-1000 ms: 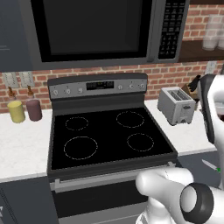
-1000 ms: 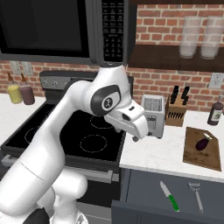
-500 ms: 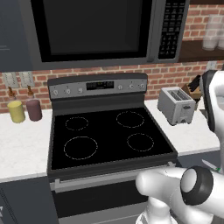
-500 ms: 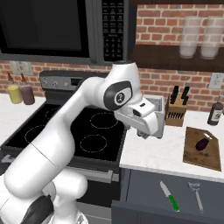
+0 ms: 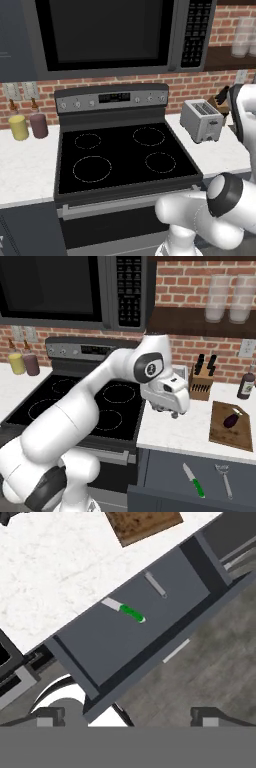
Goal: Place the appropriate cutting tool for cutting the eggplant skin on the cutting board.
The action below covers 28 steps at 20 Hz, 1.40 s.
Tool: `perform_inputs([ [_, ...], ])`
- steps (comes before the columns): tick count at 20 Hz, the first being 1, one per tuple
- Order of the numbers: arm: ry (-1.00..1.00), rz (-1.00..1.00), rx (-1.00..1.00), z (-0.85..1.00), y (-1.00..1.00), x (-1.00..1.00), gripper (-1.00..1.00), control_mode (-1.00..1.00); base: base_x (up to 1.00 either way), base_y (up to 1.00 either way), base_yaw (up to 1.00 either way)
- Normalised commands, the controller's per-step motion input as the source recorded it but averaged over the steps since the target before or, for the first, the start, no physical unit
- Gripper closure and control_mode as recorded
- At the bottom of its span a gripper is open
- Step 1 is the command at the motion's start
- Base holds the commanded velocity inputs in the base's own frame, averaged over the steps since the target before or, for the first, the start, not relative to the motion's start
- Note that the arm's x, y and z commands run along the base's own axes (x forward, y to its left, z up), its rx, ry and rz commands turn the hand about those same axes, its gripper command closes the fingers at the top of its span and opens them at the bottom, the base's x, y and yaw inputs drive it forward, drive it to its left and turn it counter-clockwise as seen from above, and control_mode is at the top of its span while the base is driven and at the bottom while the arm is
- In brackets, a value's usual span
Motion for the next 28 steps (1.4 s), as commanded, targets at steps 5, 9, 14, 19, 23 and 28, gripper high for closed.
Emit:
perform_inputs([
  [5,0.03,0.00,0.07,-0.34,-0.47,0.08,-1.00,-1.00,0.00,0.00,0.00],
  [9,0.00,0.00,0.16,-0.33,-0.66,-0.24,-1.00,-1.00,0.00,0.00,0.00],
  [14,0.00,0.00,0.13,-0.51,-0.47,-0.27,-1.00,-1.00,0.00,0.00,0.00],
  [19,0.00,0.01,0.09,-0.85,-0.40,0.00,-1.00,-1.00,0.00,0.00,0.00],
  [23,0.00,0.07,0.07,-0.77,-0.56,-0.30,-1.00,-1.00,0.00,0.00,0.00],
  [28,-0.04,0.12,0.00,-0.57,-0.31,-0.31,-1.00,-1.00,0.00,0.00,0.00],
])
